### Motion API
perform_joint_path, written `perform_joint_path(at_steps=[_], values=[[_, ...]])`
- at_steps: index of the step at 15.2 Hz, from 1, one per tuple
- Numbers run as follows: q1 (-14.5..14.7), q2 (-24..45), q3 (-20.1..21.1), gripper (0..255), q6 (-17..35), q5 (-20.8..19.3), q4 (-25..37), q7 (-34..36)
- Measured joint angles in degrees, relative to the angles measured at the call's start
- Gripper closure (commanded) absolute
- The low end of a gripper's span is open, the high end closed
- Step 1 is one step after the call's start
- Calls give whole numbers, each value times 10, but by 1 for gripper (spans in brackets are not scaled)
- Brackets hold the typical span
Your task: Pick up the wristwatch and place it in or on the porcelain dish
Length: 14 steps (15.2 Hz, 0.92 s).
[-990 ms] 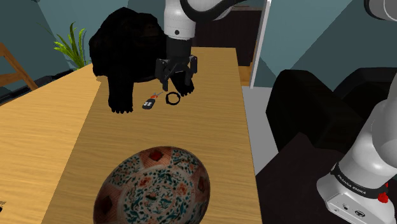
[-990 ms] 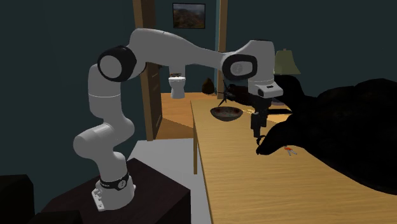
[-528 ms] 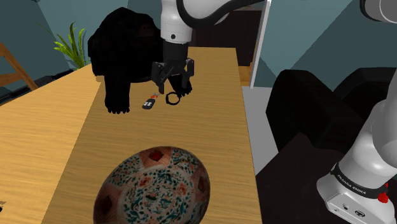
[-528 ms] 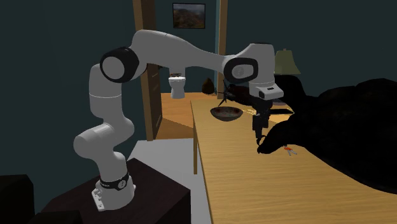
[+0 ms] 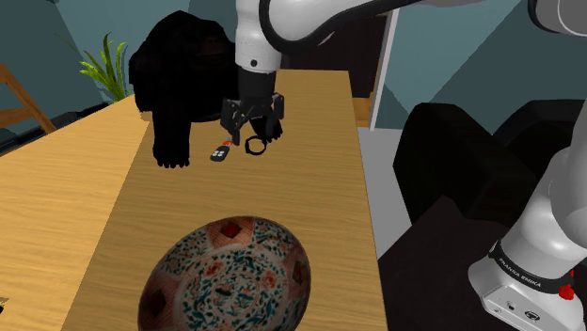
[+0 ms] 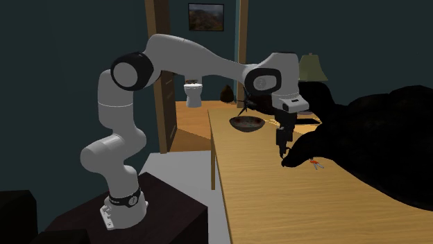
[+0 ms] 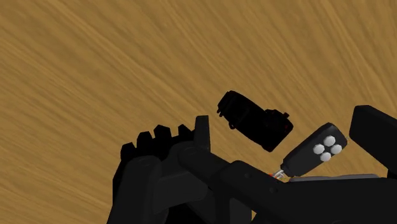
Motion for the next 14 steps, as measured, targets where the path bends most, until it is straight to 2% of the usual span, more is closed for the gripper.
perform_joint_path(at_steps=[1,10,14], values=[[0,0,0,255,3,-1,-2,0],[-4,8,-4,255,-3,1,-9,-3],[-2,17,-4,255,-13,-2,8,0]])
